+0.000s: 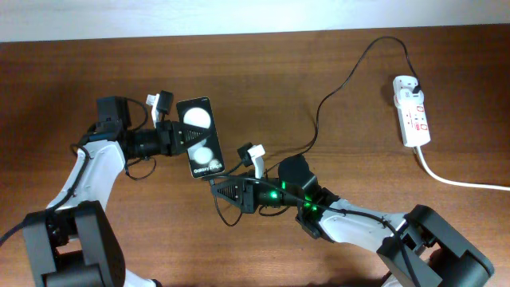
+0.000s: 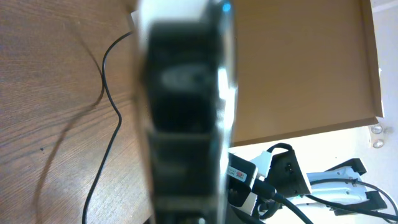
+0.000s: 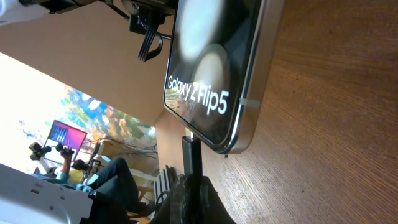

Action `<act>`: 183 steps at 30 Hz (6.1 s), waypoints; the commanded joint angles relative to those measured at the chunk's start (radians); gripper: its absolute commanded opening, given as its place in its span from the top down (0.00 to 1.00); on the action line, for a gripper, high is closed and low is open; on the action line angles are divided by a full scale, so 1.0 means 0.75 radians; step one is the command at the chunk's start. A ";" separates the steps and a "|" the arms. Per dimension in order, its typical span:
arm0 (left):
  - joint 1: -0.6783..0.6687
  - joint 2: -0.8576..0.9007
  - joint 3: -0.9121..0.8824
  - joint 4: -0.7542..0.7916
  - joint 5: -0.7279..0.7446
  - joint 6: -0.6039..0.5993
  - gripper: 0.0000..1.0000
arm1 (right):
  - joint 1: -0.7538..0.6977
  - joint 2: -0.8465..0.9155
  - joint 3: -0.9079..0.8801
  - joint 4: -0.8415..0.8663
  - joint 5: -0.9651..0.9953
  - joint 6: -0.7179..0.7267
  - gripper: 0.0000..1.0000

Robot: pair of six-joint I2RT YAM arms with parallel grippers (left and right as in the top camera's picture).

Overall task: Plug charger to phone and switch on socket
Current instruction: 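Push the plug up into the phone port with the right gripper, then lower the plugged phone flat onto the table with both grippers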

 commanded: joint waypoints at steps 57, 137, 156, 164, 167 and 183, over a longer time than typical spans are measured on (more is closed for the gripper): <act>-0.040 0.007 0.002 -0.016 0.064 0.021 1.00 | 0.009 0.004 0.058 0.370 0.627 0.018 0.96; -0.434 0.227 0.001 0.043 -1.487 -0.324 0.57 | -0.263 -0.002 0.084 -0.994 0.239 -0.439 0.01; -0.434 0.227 0.001 0.047 -1.487 -0.323 0.52 | -0.263 -0.002 0.084 -0.994 0.239 -0.439 0.01; -0.418 0.227 0.003 0.048 -1.482 -0.344 0.62 | -0.263 -0.002 0.084 -0.994 0.239 -0.439 0.01; -0.346 0.227 0.003 0.027 -1.481 -0.369 0.67 | -0.263 -0.002 0.084 -0.995 0.239 -0.439 0.01; -0.160 0.227 0.003 -0.048 -1.533 -0.403 0.01 | -0.263 -0.002 0.084 -0.994 0.238 -0.439 0.01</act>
